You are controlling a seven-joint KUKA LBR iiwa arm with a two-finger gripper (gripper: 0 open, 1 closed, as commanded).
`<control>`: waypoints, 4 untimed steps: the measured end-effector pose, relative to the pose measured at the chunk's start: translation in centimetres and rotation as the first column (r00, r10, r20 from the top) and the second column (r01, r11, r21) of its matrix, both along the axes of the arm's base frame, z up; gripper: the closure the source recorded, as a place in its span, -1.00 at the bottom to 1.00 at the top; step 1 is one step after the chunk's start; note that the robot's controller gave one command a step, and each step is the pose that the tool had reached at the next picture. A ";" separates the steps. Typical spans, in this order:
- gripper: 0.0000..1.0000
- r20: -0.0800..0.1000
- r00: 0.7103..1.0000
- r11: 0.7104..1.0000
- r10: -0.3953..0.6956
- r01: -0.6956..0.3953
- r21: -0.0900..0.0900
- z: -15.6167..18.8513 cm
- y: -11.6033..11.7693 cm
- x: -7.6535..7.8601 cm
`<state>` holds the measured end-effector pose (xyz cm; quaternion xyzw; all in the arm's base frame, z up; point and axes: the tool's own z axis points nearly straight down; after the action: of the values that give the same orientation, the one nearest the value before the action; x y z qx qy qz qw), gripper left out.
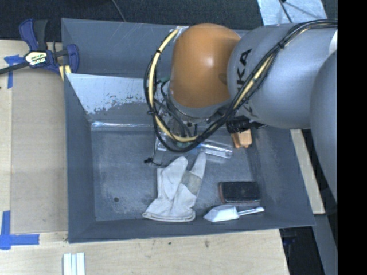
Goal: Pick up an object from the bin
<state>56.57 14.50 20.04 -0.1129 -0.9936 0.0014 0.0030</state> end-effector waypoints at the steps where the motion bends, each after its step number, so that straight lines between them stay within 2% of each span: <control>1: -1.00 0.025 0.984 0.985 0.175 -0.175 0.002 0.9 -3.6 1.8; 2: -1.00 0.010 0.999 0.999 0.044 -0.044 0.002 -4.6 -4.3 1.3; 3: -1.00 0.007 0.999 0.999 -0.045 0.045 0.003 -6.9 -5.6 1.6; 4: -1.00 0.009 0.971 0.971 0.240 -0.240 0.001 -9.0 -6.4 0.8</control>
Offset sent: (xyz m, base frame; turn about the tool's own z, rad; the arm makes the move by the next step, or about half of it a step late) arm 0.0099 -0.0383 -0.0753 0.0739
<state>57.39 8.10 11.06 0.0081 -1.0000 0.0002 -0.0015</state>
